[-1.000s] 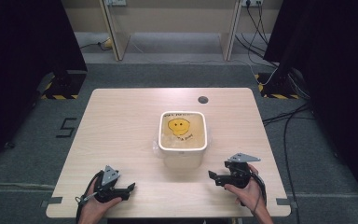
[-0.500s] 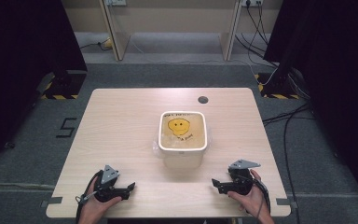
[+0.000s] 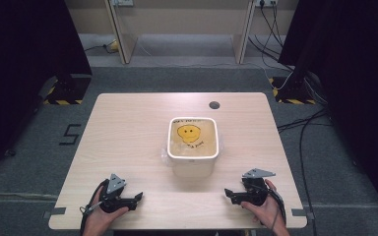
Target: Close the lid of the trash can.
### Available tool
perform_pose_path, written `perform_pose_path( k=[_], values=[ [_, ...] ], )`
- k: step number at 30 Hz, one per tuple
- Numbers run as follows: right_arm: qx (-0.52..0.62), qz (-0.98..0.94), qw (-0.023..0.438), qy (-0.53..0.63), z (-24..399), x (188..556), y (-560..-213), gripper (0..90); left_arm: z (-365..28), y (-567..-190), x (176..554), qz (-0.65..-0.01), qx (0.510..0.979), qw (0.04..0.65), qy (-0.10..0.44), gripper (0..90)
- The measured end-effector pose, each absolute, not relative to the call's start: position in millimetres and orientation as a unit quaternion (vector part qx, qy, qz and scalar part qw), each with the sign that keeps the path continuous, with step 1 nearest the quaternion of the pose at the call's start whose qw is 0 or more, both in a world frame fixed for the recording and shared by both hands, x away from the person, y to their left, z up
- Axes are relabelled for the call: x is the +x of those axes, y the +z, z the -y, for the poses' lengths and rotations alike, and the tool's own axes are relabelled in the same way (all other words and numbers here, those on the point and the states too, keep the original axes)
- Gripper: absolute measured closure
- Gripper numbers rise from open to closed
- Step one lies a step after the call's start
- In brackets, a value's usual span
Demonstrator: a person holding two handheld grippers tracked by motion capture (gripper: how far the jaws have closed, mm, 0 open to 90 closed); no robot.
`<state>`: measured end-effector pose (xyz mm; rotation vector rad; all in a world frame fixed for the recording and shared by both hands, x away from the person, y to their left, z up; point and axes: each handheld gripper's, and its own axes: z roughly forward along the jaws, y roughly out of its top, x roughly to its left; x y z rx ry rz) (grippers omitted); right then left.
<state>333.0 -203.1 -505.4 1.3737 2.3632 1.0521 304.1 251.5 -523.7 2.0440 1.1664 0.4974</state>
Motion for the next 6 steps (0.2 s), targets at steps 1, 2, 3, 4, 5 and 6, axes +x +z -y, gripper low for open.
perform_pose_path(
  k=[1,2,3,4,5,6],
  values=[
    [0.466,-0.802,0.106,0.357,203.0,333.0,-505.5,15.8,-251.6,-523.7,304.1,-0.452,0.793,0.36,0.193,13.4],
    [0.467,-0.802,0.107,0.357,202.8,333.0,-505.6,15.8,-251.6,-523.7,304.2,-0.452,0.793,0.36,0.193,13.3],
    [0.466,-0.802,0.107,0.357,202.7,333.1,-505.8,15.8,-251.6,-523.7,304.2,-0.453,0.793,0.36,0.192,13.3],
    [0.466,-0.802,0.107,0.357,202.6,333.2,-506.0,15.8,-251.5,-523.7,304.2,-0.453,0.793,0.36,0.192,13.2],
    [0.467,-0.802,0.107,0.357,202.6,333.2,-506.1,15.8,-251.5,-523.7,304.3,-0.453,0.793,0.36,0.192,13.2],
    [0.467,-0.802,0.108,0.357,202.6,333.3,-506.3,15.8,-251.5,-523.7,304.3,-0.453,0.793,0.36,0.192,13.2]
  ],
)
